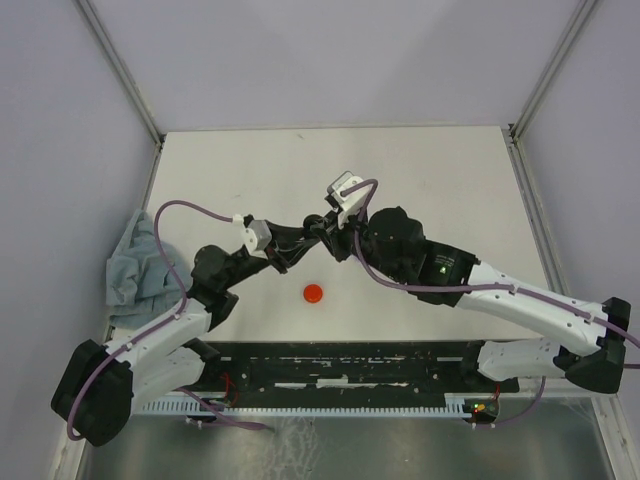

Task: Insert the wireless bluetooth earbuds into the charging case
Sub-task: Place the earbud in the charging case.

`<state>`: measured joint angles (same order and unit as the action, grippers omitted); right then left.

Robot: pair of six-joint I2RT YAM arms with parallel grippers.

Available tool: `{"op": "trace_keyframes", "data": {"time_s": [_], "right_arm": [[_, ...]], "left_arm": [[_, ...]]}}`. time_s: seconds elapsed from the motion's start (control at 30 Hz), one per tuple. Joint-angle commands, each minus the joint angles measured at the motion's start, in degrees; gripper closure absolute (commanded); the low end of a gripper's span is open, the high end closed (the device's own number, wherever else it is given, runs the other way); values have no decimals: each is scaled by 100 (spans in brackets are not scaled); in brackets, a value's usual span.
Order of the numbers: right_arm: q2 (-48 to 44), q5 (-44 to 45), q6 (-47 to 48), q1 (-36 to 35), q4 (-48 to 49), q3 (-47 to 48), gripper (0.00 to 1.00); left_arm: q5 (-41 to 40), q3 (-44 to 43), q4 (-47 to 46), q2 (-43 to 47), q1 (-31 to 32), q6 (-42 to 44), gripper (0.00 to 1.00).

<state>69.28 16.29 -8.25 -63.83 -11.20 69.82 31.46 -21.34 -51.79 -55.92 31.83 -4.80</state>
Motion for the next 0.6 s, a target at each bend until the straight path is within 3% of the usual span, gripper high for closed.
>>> {"op": "trace_keyframes", "data": {"time_s": [0.0, 0.57], "right_arm": [[19, 442, 148, -156, 787, -153, 83], [180, 875, 274, -261, 935, -377, 84]], "left_arm": [[-228, -250, -554, -28, 51, 123, 97], [-214, -195, -709, 2, 87, -126, 97]]}}
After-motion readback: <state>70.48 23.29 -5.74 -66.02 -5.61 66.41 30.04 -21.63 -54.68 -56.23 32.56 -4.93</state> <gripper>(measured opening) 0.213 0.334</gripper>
